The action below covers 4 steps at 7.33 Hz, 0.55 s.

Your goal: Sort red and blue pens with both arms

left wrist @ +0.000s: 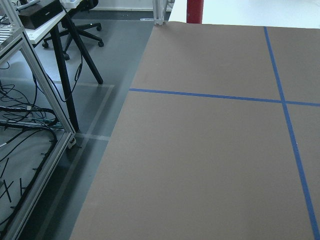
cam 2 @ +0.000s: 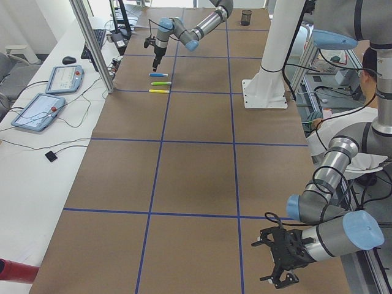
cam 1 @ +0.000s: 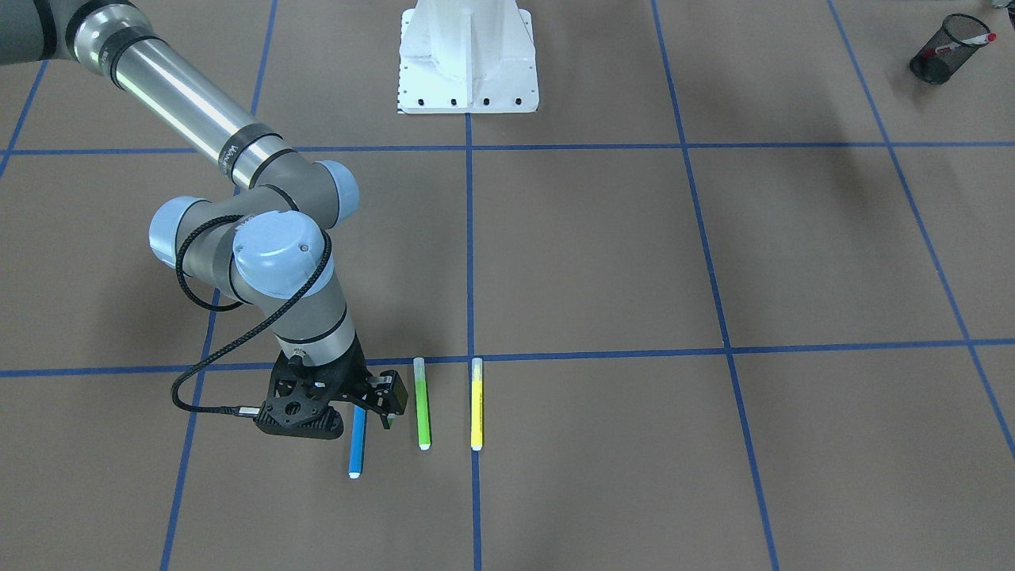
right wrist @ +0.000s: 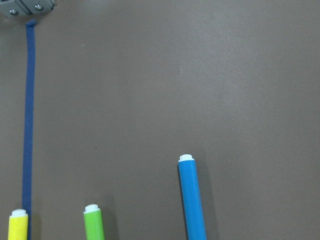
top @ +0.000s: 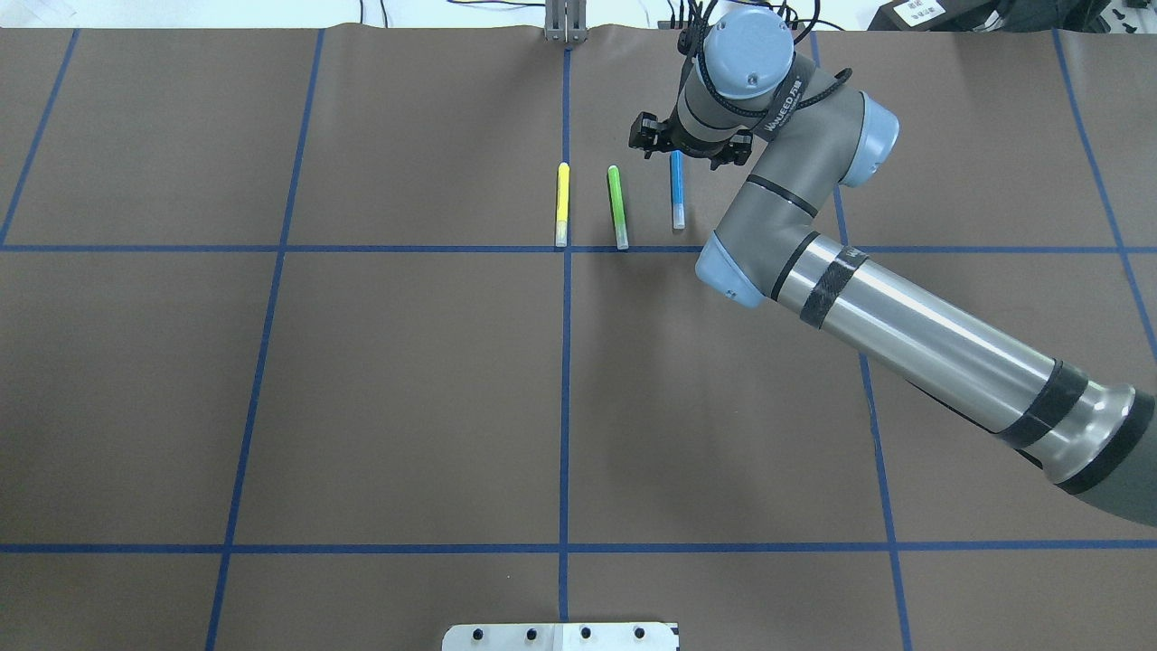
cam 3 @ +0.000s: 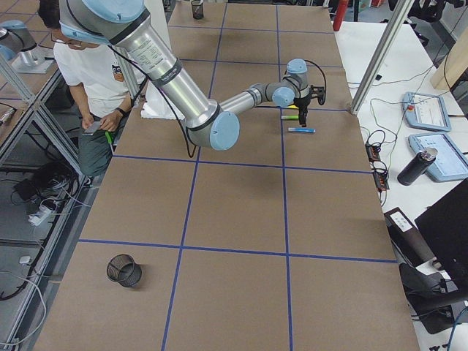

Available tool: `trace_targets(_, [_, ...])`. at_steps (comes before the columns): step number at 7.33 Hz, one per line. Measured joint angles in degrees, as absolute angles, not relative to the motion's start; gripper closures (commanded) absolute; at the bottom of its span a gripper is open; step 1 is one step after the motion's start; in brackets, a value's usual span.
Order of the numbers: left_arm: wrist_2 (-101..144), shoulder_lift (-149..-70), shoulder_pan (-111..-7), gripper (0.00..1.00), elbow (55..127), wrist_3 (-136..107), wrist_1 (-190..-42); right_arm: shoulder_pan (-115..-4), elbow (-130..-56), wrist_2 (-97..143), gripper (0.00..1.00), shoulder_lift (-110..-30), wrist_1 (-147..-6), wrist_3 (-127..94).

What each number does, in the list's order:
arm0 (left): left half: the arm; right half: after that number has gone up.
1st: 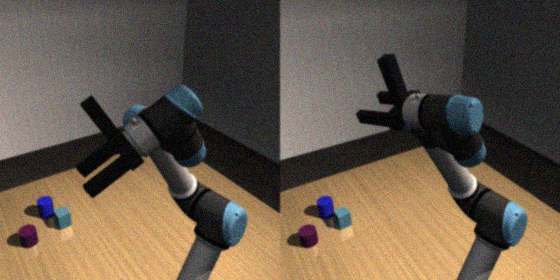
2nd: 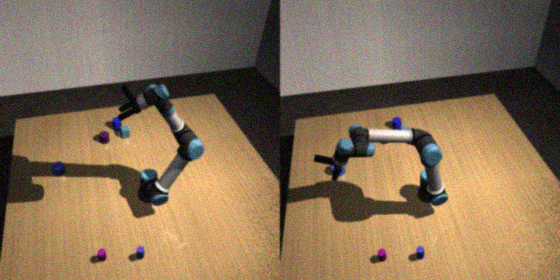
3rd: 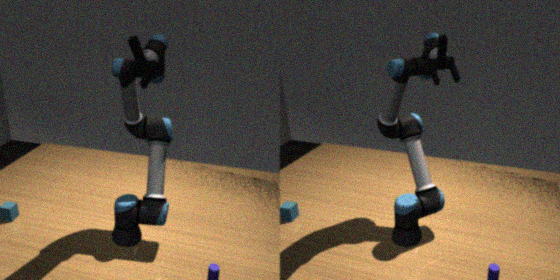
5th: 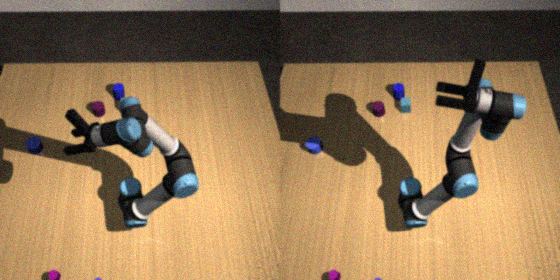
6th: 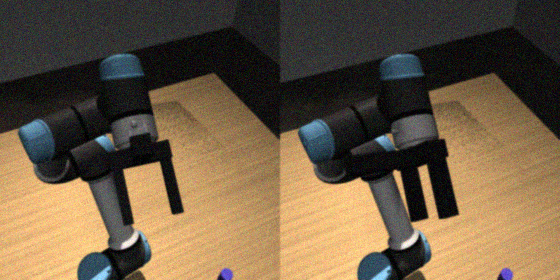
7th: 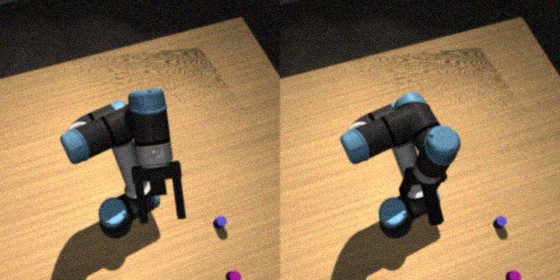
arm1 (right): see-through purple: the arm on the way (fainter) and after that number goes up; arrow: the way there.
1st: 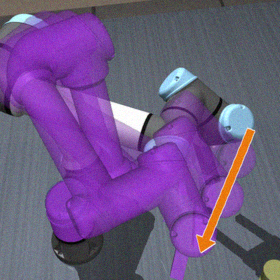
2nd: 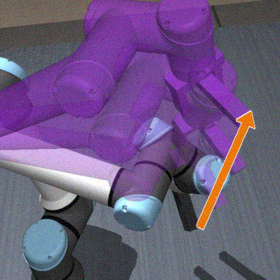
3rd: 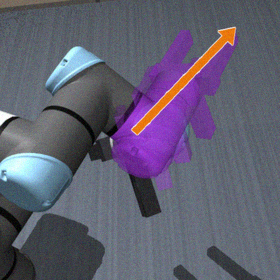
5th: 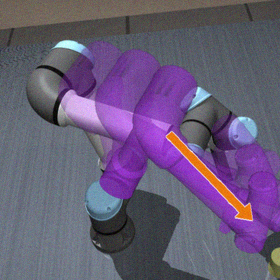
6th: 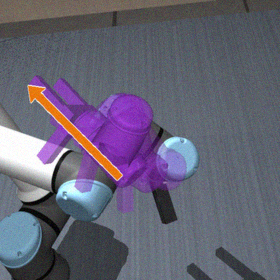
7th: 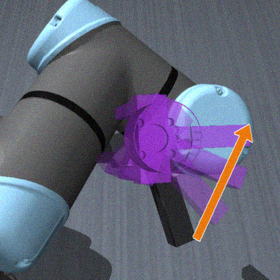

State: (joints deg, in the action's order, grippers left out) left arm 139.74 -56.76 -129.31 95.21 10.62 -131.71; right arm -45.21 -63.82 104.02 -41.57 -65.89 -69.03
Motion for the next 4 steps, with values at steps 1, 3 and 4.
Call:
trace_targets(1, [139.69,-60.8,-121.44,0.0,95.74,4.41,-130.41,-45.2,-61.07,103.44,0.07,-40.78,-64.28,-71.17])
trace_targets(3, [139.68,-70.0,-108.69,0.0,95.92,-7.7,-127.92,-45.29,-54.31,103.33,0.15,-37.99,-60.51,-74.42])
trace_targets(4, [139.67,-73.2,-106.01,0.0,95.87,-10.24,-126.26,-45.34,-52.16,103.41,0.19,-36.88,-59.97,-74.67])
